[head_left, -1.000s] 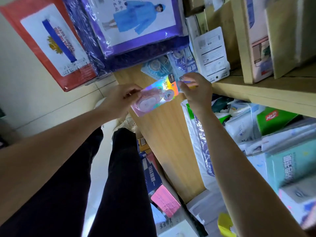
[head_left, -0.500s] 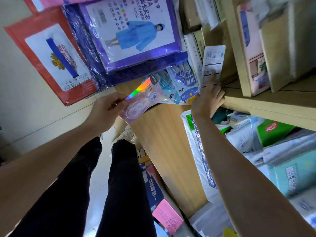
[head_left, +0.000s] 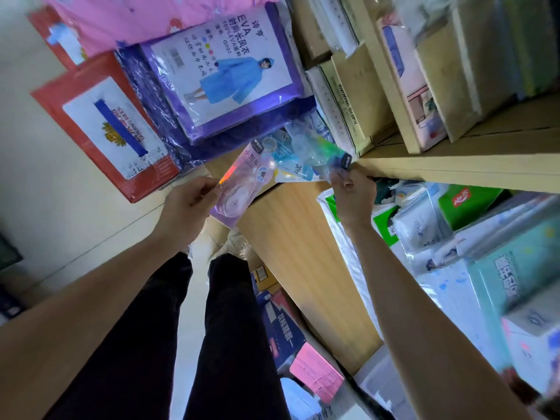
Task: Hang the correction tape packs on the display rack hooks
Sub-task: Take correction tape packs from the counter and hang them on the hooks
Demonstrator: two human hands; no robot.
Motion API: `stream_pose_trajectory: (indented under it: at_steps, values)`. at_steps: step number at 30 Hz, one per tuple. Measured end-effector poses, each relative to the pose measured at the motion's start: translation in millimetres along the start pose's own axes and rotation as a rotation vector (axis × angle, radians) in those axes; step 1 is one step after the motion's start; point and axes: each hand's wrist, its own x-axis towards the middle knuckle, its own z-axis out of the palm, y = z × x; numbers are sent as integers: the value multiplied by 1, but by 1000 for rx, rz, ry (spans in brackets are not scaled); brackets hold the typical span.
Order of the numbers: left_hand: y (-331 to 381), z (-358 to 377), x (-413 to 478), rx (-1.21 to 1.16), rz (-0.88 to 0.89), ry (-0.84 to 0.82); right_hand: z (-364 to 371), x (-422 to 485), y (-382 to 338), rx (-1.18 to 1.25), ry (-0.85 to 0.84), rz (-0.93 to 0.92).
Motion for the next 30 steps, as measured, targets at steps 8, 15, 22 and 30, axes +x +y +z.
stream_pose_trajectory:
  at_steps: [8, 15, 22, 30]
  values:
    - [66, -40, -45, -10, 33, -58, -54, -82, -44, 264, -162, 239]
    - [145, -60, -103, 37, 152, -189, -126, -149, -122, 565, -145, 384]
    - [214, -70, -169, -7, 148, -383, -181, -215, -185, 796, -23, 460]
    - [265, -69, -235, -10, 187, -490, -208, -280, -216, 935, 198, 431]
